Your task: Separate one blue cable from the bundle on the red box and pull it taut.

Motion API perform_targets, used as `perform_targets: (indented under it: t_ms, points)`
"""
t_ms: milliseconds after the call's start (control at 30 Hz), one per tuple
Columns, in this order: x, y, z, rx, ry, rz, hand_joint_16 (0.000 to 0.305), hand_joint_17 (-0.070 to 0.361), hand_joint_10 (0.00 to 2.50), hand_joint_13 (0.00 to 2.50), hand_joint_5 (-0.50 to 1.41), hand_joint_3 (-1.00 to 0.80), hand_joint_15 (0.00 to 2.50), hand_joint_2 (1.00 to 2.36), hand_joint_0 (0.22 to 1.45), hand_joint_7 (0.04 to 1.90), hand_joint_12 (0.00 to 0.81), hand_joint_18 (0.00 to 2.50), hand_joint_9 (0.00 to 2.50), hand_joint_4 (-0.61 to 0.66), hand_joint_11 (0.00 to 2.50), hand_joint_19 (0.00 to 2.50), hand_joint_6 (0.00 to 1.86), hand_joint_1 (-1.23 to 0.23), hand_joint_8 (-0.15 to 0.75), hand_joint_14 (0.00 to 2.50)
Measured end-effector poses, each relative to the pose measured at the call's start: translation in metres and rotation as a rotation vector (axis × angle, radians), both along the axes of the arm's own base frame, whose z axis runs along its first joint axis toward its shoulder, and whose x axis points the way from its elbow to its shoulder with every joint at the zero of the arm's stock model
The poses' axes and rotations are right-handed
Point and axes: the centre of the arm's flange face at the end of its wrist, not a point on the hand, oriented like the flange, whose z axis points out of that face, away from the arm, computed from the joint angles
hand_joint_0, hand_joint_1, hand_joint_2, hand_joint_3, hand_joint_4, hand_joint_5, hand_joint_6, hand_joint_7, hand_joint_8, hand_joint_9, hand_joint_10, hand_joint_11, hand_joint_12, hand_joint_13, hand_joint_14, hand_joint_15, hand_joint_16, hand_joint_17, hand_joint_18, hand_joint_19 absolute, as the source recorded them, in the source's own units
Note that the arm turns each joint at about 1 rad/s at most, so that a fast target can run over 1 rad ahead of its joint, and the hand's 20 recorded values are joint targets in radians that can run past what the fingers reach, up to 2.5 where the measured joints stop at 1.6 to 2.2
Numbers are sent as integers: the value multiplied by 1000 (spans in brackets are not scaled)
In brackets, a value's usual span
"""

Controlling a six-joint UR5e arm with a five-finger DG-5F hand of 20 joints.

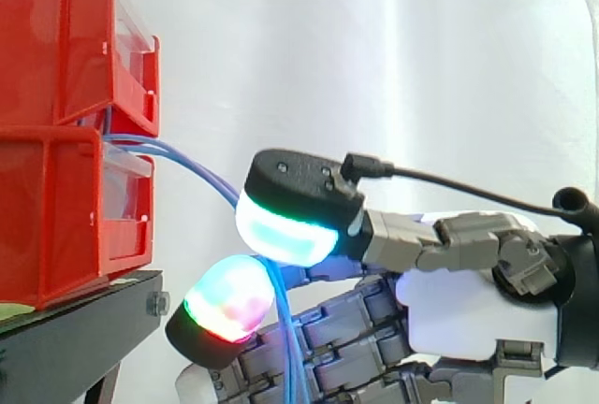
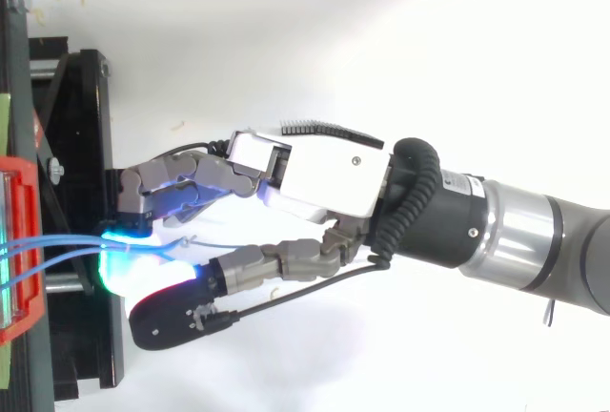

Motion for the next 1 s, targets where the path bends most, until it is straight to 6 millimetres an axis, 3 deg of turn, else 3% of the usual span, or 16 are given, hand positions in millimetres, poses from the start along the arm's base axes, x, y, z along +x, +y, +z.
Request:
perform_targets:
  t_ms: [200,700,833,1000]
  points:
    - [-2,0,12,1,-5,-1,44,100,5,595,-92,-500,235,1000,519,1246,346,690,722,215,261,380,525,-373,331,6]
    - [0,-1,23,6,-19,-5,41,93,5,587,-88,-414,238,1006,598,1294,332,666,720,195,260,398,500,-462,317,6]
    - [2,-2,27,7,-26,-7,43,97,5,598,-85,-261,232,1011,631,1281,342,685,730,193,253,385,500,-511,323,6]
    - [1,-6,38,8,-36,-12,45,100,4,605,-87,-201,232,1011,642,1252,350,699,738,214,259,378,501,-541,331,6]
